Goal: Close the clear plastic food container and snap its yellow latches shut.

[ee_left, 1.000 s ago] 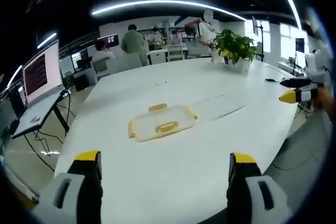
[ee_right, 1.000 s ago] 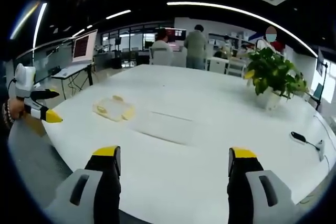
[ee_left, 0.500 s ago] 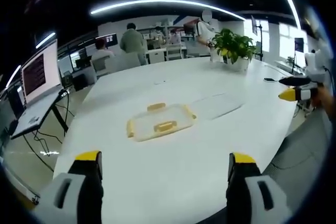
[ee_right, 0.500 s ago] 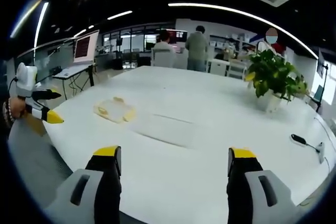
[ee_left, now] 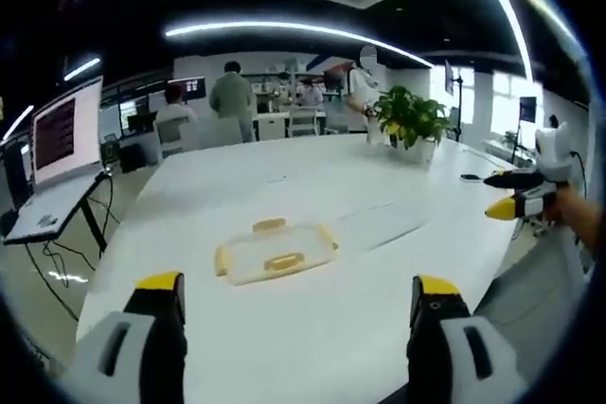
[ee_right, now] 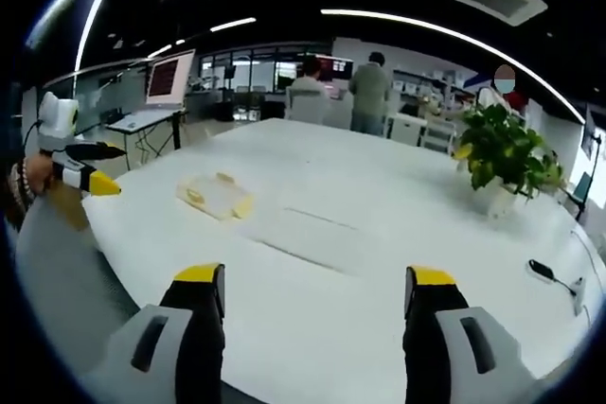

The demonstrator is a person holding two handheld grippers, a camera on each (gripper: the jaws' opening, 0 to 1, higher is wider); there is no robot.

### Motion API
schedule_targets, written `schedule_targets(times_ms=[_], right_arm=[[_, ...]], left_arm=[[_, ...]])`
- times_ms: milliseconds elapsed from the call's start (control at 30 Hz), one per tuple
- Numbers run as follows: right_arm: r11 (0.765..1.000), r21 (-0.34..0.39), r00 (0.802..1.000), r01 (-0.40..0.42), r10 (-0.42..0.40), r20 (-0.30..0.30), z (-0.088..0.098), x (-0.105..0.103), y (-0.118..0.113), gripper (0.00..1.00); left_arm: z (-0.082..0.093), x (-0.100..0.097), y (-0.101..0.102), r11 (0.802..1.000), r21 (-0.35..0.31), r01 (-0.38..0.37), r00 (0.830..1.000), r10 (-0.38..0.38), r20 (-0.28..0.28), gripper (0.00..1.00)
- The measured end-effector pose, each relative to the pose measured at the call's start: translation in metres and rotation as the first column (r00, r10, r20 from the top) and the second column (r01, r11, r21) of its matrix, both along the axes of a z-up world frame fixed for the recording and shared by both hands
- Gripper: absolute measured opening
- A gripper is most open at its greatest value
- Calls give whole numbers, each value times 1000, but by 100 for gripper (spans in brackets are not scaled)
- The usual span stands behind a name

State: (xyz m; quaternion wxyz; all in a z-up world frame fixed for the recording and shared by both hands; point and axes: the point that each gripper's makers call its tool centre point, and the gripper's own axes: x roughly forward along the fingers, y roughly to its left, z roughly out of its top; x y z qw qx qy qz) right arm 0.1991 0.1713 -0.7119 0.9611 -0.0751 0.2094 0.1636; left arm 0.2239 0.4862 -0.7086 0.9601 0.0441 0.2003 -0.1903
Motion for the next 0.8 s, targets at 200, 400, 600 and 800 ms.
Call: schedule_targets(times_ms=[200,400,600,800], right_arm=[[997,-34,996,-67,68,53,14,28,14,67],[991,-37,989,-131,133,59,17,53,37,67],[968,-92,969,-232,238,61,17,76,61,65],[921,-168,929,-351,365,60,19,107,90,66]], left_arm=[[19,29,12,990,139,28,995,-41,87,95],[33,53,17,989,140,52,991,-69,117,95],[28,77,34,958,276,82,989,-112,95,90],[1,106,49,889,415,193,978,-209,-7,82]])
